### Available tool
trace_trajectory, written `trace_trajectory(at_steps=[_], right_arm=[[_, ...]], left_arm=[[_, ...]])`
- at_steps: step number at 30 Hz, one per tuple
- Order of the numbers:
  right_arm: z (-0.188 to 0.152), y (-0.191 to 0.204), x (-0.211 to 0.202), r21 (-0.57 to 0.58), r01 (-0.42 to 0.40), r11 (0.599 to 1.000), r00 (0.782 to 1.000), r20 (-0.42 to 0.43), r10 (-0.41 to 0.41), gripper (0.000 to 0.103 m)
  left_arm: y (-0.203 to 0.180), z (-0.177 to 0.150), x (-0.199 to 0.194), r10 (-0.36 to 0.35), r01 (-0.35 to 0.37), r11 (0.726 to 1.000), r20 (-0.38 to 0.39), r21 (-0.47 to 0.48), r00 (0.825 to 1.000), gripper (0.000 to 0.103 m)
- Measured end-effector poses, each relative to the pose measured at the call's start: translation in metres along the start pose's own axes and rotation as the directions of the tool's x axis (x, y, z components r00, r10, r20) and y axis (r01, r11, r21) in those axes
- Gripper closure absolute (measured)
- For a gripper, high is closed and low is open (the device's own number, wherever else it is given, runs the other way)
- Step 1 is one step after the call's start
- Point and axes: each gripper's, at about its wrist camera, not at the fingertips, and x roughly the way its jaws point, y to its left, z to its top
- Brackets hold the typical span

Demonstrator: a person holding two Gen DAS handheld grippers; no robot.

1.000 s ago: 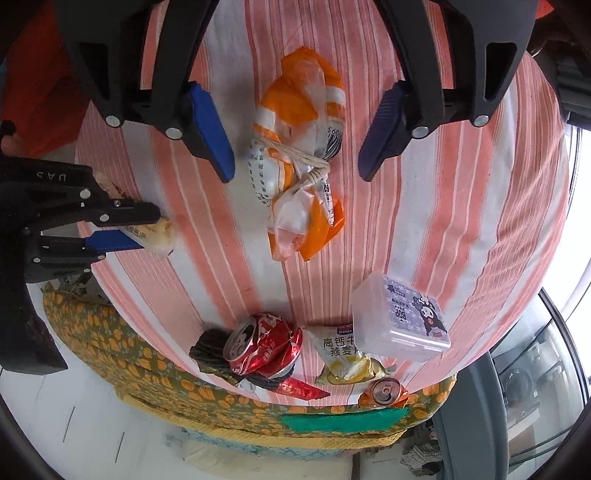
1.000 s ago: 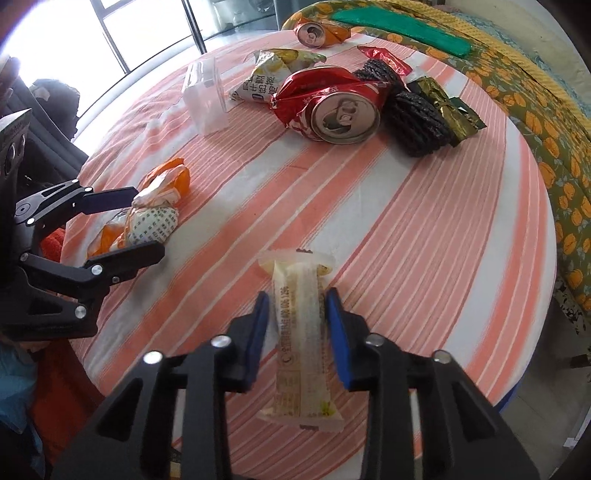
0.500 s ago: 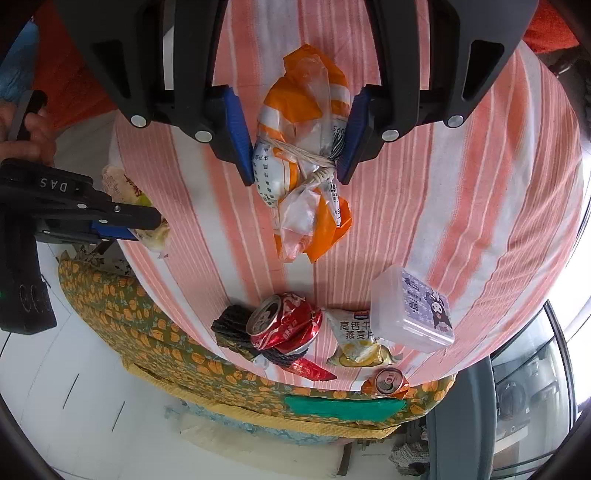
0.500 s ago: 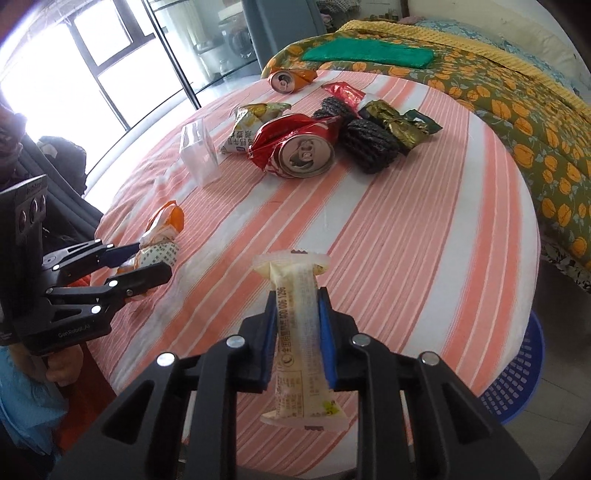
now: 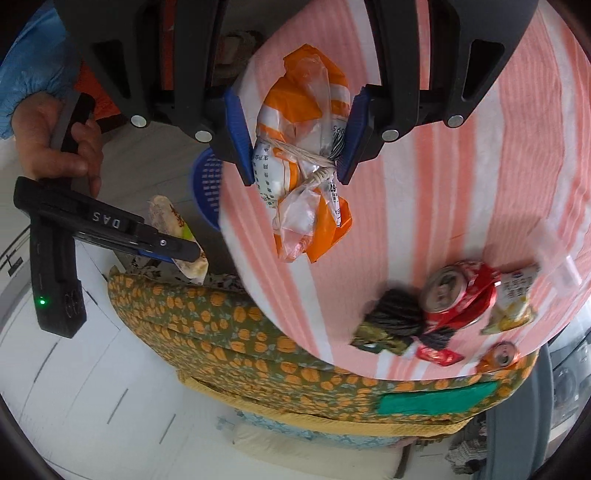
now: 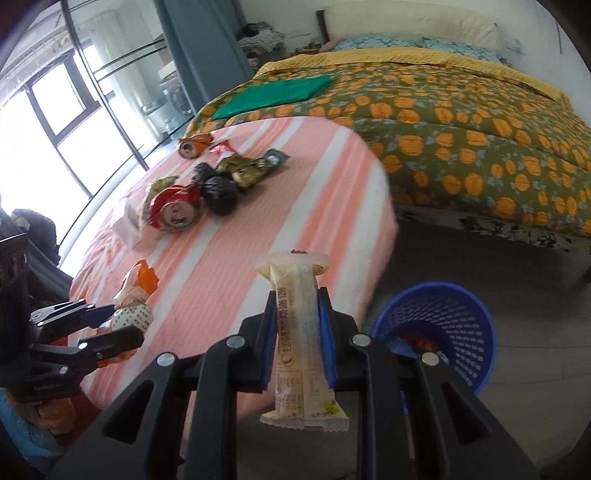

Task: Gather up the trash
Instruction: 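Carry the wrapper bundle and snack bar wrapper over the blue wastebasket with both tools, then open both tools to drop the wrappers into the basket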

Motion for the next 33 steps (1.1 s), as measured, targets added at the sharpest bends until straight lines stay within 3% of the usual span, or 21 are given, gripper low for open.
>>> trace_trajectory(at_steps=[8,15,21,33], right_arm=[[-0.013,-0.097,-0.006,0.118,0.140,0.983,0.989,0.026,-0.144,0.083],[-0.025,-0.166,0.013,0.189,0.205,0.960,0.978,0.005,-0.209,0.083],[-0.028,-0.210,0.036,0.235,0.181,0.955,0.983,-0.038,-0.177,0.083],[-0.026,-0.262,0.077,0.326,0.141,0.935,0.989,-0.097,-0.115,0.081]], left_arm=[[-0.095,0.025,0.065,-0.063,0.070,0.991,-0.066,0.110,0.996,0.058],[-0.144,0.033,0.140,-0.055,0.069,0.991,-0.125,0.112,0.991,0.057],[-0.166,0.035,0.202,-0.043,0.060,0.992,-0.158,0.107,0.986,0.057],[-0.158,0.034,0.287,0.018,0.001,0.996,-0.203,0.090,0.979,0.056]])
